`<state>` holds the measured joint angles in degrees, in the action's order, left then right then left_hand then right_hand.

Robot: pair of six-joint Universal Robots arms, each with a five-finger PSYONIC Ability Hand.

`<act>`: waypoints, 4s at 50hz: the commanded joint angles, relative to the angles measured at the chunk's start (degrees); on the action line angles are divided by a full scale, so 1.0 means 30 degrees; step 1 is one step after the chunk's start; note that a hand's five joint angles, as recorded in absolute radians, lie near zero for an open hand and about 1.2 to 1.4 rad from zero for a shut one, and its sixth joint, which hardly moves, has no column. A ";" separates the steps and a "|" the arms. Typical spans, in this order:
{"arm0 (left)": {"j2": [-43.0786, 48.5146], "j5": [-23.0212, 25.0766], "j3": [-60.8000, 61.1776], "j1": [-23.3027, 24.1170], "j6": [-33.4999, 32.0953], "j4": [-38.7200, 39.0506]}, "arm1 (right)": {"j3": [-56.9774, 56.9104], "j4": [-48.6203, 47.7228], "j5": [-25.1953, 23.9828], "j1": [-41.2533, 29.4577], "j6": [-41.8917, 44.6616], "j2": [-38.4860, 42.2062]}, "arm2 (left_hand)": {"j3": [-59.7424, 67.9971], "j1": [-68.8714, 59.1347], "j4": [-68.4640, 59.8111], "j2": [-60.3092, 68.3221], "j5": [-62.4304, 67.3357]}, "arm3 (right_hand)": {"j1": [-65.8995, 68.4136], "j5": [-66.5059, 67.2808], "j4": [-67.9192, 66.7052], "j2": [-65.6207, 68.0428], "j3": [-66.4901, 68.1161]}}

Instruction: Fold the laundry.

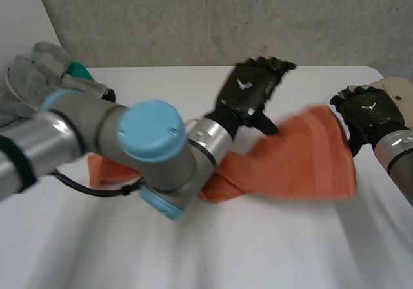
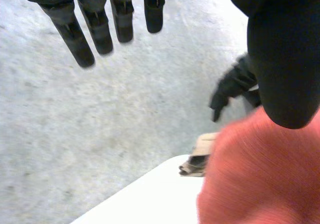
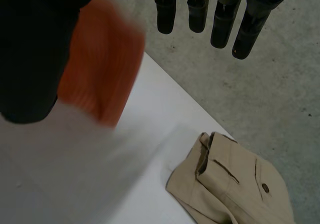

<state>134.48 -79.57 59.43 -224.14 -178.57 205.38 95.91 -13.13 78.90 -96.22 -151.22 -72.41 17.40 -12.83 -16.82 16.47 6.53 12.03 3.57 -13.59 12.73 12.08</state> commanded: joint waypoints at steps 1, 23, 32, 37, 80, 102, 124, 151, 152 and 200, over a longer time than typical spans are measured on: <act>-0.0555 -0.0079 0.0228 0.0211 -0.0651 -0.0140 | -0.0210 0.0158 -0.0080 0.0607 -0.0013 -0.0005 | -0.2285 0.0760 0.2089 -0.1973 -0.1994 | -0.0675 -0.1190 0.1196 -0.0910 -0.0694; -0.6539 -0.0050 0.5153 -1.0070 -0.8323 -0.8048 | -0.0095 1.1232 -0.2189 0.0461 0.5436 -0.3257 | -0.0772 -0.0753 0.0576 -0.0461 -0.0481 | -0.0675 -0.1190 0.1196 -0.0910 -0.0694; -0.2790 0.1032 0.3485 -1.1361 -0.9470 -0.8489 | 0.2659 0.7078 -0.2219 0.0403 0.4004 -0.1912 | 0.0127 -0.1651 -0.0322 0.0438 0.0418 | 0.0530 0.0015 -0.0009 0.0295 0.0511; -0.1324 0.1648 0.2868 -1.1362 -0.9528 -0.8987 | 0.3363 0.4760 -0.2190 0.0198 0.2361 -0.0476 | 0.0182 -0.1706 -0.0377 0.0493 0.0473 | 0.0753 0.0238 -0.0233 0.0518 0.0735; -0.8146 -0.0581 0.8278 -0.8637 -0.9410 0.3199 | -0.9587 -0.1485 0.3026 -0.2761 -0.0277 0.2191 | 2.0865 -2.2389 -2.1060 2.1176 2.1156 | 2.2658 2.2143 -2.2138 2.2423 2.2640; -1.1311 0.1503 1.2979 -0.7845 -1.2108 -0.4153 | -0.8150 -0.0574 0.2265 -0.3669 -0.0277 0.0816 | 0.0296 -0.1820 -0.0491 0.0607 0.0587 | 2.2658 2.2143 -2.2138 2.2423 2.2640; -0.0564 0.4136 0.1259 -0.9048 -0.5309 -0.5061 | -0.7447 0.0597 -0.0812 -0.6482 -0.2619 -0.6653 | -0.1108 -0.0417 0.0912 -0.0796 -0.0817 | 2.2658 2.2143 -2.2138 2.2423 2.2640; -0.1027 0.0449 0.1637 -0.8549 -0.9143 -0.5096 | -0.8177 0.8070 -0.0550 -0.2820 0.0454 0.1075 | 2.0865 -2.2389 -2.1060 2.1176 2.1156 | 2.2658 2.2143 -2.2138 2.2423 2.2640; -0.1144 0.0390 0.1579 -0.8578 -0.9495 -0.4657 | -0.8556 0.7924 -0.0317 -0.2878 0.0572 0.1485 | 2.0865 -2.2389 -2.1060 2.1176 2.1156 | 2.2658 2.2143 -2.2138 2.2423 2.2640; -0.9464 -0.3390 1.3591 -0.7054 -1.1256 -0.2392 | -0.5105 0.2678 0.2058 -0.2616 0.2067 0.4947 | 0.5178 -0.6702 -0.5373 0.5489 0.5469 | 2.2658 2.2143 -2.2138 2.2423 2.2640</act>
<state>112.82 -89.99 100.70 -244.63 -212.63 207.61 78.45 -4.64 85.42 -105.17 -144.62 -54.50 35.85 -35.36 -35.41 35.41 24.93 60.11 56.38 -68.28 67.54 68.07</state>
